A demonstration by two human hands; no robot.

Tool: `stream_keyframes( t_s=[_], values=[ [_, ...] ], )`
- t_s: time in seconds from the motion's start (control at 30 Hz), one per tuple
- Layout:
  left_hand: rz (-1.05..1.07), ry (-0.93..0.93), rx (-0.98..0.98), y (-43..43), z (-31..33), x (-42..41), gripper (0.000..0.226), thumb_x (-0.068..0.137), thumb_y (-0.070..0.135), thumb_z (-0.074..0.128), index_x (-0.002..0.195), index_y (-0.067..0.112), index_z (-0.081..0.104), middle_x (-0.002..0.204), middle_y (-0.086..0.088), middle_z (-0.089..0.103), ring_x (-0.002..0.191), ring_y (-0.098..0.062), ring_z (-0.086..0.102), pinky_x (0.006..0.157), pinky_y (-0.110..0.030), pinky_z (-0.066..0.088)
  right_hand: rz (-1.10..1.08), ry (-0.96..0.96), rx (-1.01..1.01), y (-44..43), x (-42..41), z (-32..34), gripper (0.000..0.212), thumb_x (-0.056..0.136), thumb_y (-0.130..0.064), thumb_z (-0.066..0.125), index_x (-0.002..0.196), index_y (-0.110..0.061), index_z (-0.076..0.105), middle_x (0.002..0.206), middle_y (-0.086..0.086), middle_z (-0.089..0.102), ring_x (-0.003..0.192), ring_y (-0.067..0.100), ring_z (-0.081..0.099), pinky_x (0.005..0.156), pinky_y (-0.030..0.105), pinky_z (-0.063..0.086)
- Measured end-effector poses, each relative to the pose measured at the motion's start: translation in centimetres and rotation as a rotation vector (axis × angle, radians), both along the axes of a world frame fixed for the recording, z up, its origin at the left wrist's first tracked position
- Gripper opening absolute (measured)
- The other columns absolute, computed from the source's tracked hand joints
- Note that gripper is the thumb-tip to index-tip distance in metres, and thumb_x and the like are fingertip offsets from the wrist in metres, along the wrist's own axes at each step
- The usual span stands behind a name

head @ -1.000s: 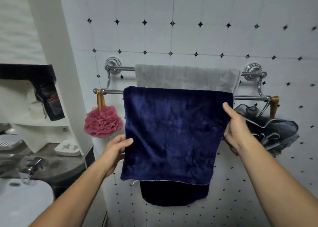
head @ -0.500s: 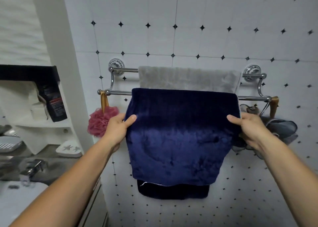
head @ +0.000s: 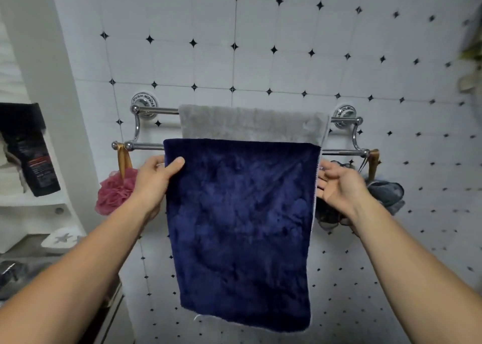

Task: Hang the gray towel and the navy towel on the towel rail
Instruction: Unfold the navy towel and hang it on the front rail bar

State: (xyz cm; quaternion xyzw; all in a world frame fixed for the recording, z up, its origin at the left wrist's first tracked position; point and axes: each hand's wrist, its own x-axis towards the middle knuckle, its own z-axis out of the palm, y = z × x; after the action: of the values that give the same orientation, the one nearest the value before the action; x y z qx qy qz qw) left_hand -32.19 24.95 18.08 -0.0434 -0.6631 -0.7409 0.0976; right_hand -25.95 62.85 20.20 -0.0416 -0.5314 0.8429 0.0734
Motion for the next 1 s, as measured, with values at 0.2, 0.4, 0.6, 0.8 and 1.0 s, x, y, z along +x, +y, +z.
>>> stream_keyframes(
  t_s=[0.2,0.4,0.6,0.8,1.0],
  values=[
    [0.338,0.017,-0.313,1.5,4.0,-1.5,0.039,0.085,0.034,0.067,0.062,0.016,0.040,0.067,-0.009,0.042,0.065,-0.021,0.039,0.060,-0.032,0.030,-0.102,-0.133,0.123,-1.3,-1.9,1.7,0.014,0.093,-0.008,0.054,0.084,-0.011,0.063,0.062,0.003,0.058,0.057,0.018,0.052,0.060,0.032,0.049],
    [0.554,-0.002,-0.657,0.1,6.2,-1.3,0.037,0.081,0.038,0.055,0.063,0.007,0.063,0.064,-0.008,0.063,0.069,-0.032,0.060,0.056,-0.031,0.040,-0.287,-0.156,0.292,-1.0,-2.2,2.9,0.016,0.075,-0.001,0.064,0.064,-0.011,0.060,0.048,0.002,0.051,0.037,0.013,0.046,0.038,0.019,0.039],
    [0.422,-0.046,-0.320,-2.5,5.7,-1.7,0.026,0.065,0.033,0.064,0.066,0.007,0.065,0.074,-0.015,0.069,0.067,-0.028,0.061,0.067,-0.041,0.054,-0.296,-0.150,0.352,1.0,-1.7,2.7,0.007,0.083,-0.013,0.062,0.079,-0.016,0.066,0.055,-0.007,0.065,0.048,0.008,0.057,0.049,0.021,0.051],
    [0.043,-0.172,0.038,-1.3,3.6,-0.7,0.019,0.090,0.028,0.061,0.095,0.012,0.069,0.089,-0.006,0.069,0.078,-0.026,0.062,0.067,-0.036,0.051,-0.314,-0.157,0.426,0.2,-1.7,2.4,0.021,0.094,-0.029,0.048,0.083,-0.018,0.062,0.073,0.001,0.069,0.064,0.016,0.063,0.060,0.026,0.048],
    [-0.022,-0.250,0.176,-1.5,3.0,-1.2,0.023,0.094,0.024,0.045,0.079,0.021,0.061,0.076,0.000,0.053,0.062,-0.017,0.046,0.063,-0.033,0.042,-0.424,-0.040,0.606,-1.0,-2.1,1.4,0.013,0.081,-0.025,0.075,0.081,-0.020,0.063,0.074,-0.001,0.067,0.064,0.013,0.060,0.057,0.027,0.049]
  ],
)
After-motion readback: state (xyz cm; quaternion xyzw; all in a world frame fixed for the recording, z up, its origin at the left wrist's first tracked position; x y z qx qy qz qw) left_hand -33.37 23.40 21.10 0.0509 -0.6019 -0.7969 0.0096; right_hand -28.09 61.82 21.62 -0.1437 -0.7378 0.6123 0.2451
